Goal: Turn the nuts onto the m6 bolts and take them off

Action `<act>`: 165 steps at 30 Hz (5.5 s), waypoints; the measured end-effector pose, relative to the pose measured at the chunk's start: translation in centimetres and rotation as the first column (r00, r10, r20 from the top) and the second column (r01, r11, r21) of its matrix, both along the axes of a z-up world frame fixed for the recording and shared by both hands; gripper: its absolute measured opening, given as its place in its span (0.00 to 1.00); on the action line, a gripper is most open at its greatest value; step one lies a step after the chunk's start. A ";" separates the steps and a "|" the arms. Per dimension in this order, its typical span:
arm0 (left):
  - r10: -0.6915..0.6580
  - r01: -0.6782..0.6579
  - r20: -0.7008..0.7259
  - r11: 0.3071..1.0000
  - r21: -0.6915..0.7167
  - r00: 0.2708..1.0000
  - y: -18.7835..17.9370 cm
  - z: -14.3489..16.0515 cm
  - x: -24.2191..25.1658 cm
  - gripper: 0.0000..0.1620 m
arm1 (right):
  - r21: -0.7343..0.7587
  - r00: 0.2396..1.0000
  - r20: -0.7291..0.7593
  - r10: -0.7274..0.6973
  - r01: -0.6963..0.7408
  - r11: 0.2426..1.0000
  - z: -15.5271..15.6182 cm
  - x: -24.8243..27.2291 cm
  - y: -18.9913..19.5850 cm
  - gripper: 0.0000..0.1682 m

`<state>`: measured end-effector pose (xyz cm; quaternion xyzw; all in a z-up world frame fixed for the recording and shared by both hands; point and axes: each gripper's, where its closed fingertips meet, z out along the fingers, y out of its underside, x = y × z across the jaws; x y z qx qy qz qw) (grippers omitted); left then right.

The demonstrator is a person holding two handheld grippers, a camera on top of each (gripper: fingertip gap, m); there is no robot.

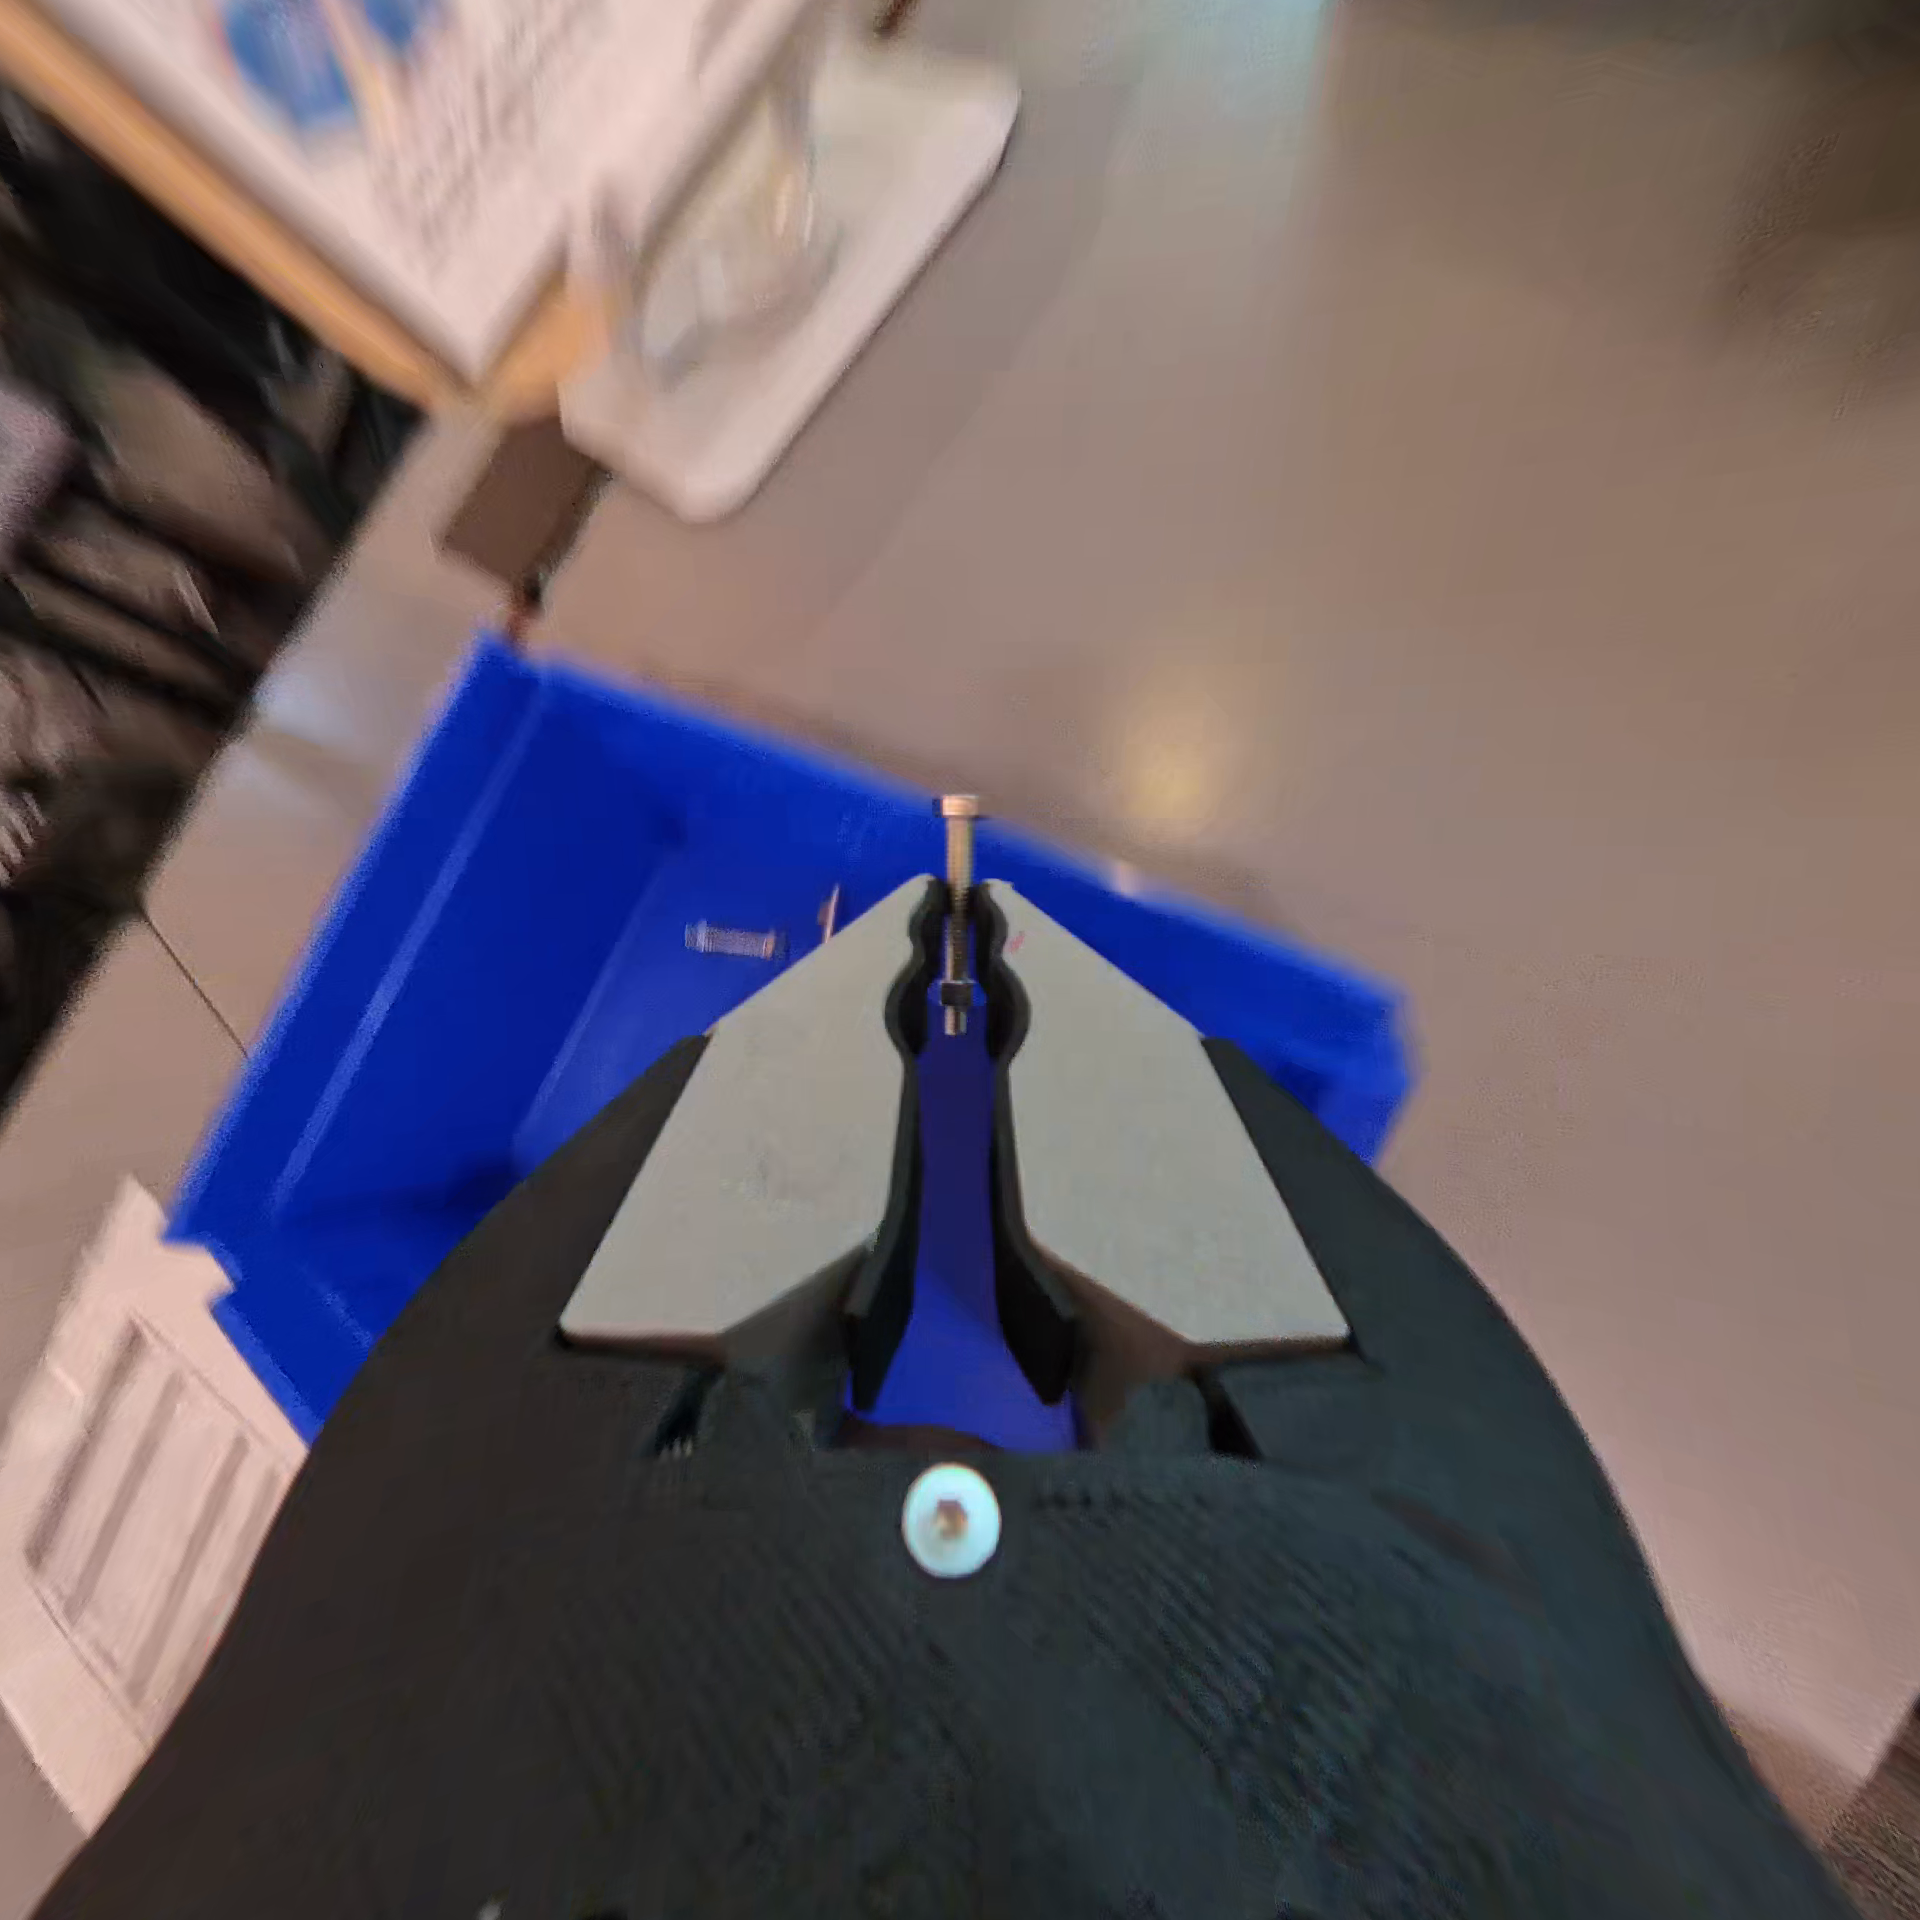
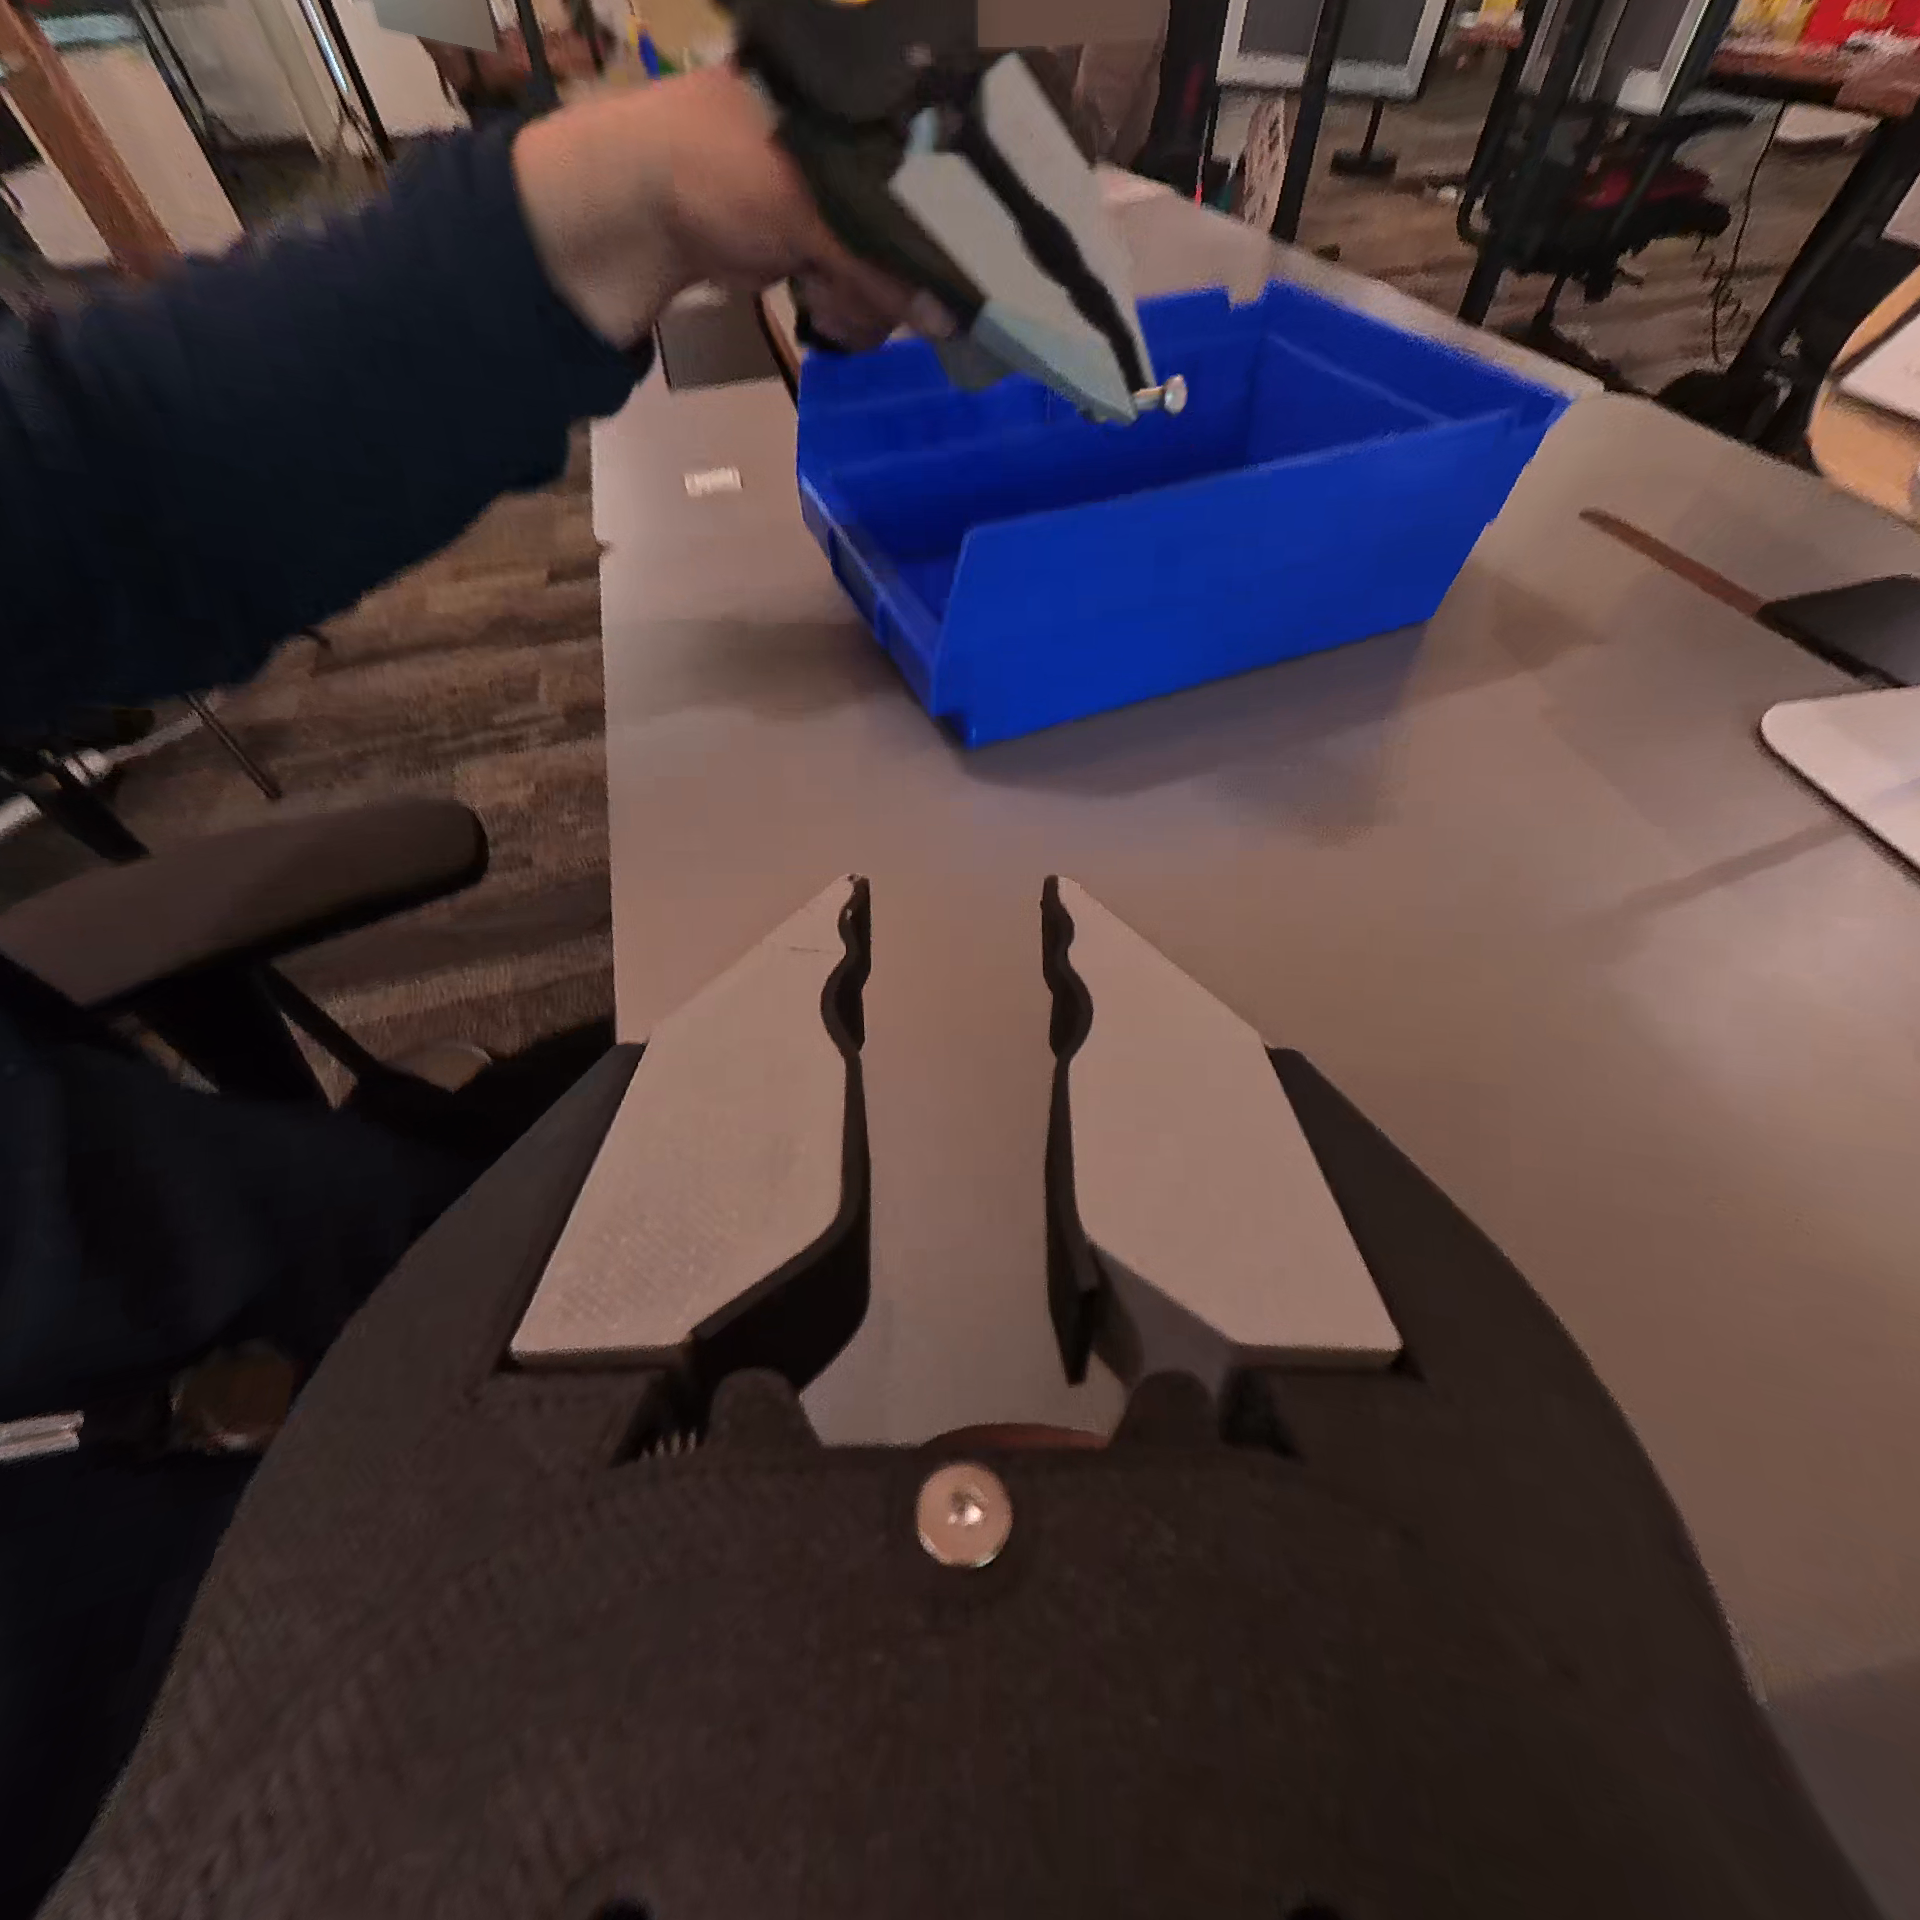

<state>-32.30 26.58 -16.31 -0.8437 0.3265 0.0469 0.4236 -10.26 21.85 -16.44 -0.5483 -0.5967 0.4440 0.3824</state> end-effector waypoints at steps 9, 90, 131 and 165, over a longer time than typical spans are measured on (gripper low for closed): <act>-0.307 0.383 -0.263 0.867 0.319 0.915 -7.3 4.9 17.5 0.02 | -0.292 0.983 -0.126 0.134 -0.166 0.942 5.2 -3.0 -1.8 0.21; -0.577 0.041 0.653 0.764 0.644 0.490 -8.0 6.5 21.6 0.00 | -0.527 0.825 -0.512 0.239 -0.521 0.671 7.0 -0.9 -3.4 0.04; -0.591 0.053 0.697 0.776 0.628 0.405 -8.3 7.0 22.1 0.03 | -0.616 0.787 -0.511 0.346 -0.616 0.491 5.7 -1.2 -5.2 0.04; -0.278 0.075 0.661 0.945 0.318 0.697 -1.9 -1.0 21.7 0.04 | -0.242 0.974 -0.222 0.042 -0.097 0.965 1.3 -2.9 1.6 0.04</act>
